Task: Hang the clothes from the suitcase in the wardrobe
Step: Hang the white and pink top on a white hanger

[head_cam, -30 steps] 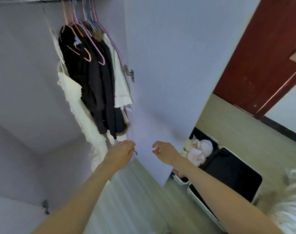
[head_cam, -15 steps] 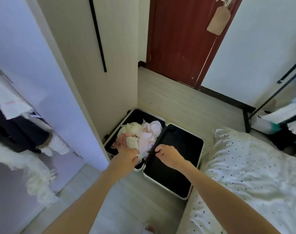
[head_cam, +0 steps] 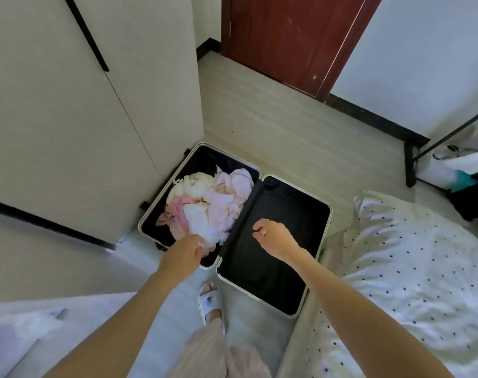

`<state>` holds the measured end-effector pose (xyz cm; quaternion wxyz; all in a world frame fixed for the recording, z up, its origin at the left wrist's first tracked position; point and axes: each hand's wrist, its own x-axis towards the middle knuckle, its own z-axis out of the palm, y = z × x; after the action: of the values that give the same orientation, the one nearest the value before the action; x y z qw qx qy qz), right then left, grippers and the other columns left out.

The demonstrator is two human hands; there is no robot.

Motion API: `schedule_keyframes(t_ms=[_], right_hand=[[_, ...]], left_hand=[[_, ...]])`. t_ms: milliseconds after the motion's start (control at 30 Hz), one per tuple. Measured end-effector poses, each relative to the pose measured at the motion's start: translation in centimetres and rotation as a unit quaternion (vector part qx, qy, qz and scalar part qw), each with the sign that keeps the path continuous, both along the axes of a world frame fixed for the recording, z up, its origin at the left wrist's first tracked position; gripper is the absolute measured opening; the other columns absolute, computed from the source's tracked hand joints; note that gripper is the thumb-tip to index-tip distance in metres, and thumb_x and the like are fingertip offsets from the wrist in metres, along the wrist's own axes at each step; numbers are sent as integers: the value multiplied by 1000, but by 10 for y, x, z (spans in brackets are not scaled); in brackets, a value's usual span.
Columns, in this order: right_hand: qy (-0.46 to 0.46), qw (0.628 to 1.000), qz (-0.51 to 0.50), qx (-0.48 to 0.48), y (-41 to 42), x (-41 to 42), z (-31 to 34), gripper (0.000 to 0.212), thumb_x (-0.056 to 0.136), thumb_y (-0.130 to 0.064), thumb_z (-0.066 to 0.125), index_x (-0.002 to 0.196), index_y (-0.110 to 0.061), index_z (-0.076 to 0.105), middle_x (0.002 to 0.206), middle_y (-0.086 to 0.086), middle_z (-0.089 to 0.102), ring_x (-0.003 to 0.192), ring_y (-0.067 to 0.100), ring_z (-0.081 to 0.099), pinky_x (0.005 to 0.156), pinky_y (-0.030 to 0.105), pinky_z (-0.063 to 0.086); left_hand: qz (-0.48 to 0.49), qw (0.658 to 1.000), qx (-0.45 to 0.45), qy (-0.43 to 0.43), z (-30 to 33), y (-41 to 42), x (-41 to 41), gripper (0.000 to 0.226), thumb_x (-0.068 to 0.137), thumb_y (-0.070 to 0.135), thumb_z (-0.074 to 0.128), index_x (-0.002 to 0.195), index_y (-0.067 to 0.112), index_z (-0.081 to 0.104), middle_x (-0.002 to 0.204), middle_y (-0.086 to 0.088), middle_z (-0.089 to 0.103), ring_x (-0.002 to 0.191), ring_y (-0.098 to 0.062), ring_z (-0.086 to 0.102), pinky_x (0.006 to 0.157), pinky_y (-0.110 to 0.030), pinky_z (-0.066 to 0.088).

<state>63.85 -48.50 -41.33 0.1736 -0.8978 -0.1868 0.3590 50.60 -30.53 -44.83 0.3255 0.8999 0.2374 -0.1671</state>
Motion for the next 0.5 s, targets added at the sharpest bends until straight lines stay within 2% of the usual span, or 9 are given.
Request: schedule_keyframes(t_ms=[67,167,300,500], right_hand=[[20,1000,-6,-6,19,24,-44,28,98,-23,44,121,-11,55,115,10,65,104,26,61,89,34,49],[43,999,-17,-9,35,48,-97,30,98,-23,43,124,-14,54,116,9,65,101,25,62,87,33,50],[54,998,-18,-9,58,88,-192,31,99,-23,42,127,-15,53,120,7,63,102,24,61,84,28,46],[54,998,-40,-3,67,137,-339,31,99,-23,42,126,-16,54,119,5,64,103,21,61,89,29,49]], left_hand=[[18,1000,-7,24,-42,13,19,25,95,9,39,110,3,59,106,-13,61,95,-28,57,75,-34,45],[40,998,-20,50,-96,20,43,26,95,10,38,110,5,58,106,-12,59,97,-28,57,80,-39,49],[9,998,-30,56,-197,31,87,22,93,10,38,103,12,57,104,-8,56,100,-29,55,82,-45,48],[-20,994,9,103,-348,41,133,37,97,12,38,134,13,42,130,-6,46,120,-24,44,95,-39,42]])
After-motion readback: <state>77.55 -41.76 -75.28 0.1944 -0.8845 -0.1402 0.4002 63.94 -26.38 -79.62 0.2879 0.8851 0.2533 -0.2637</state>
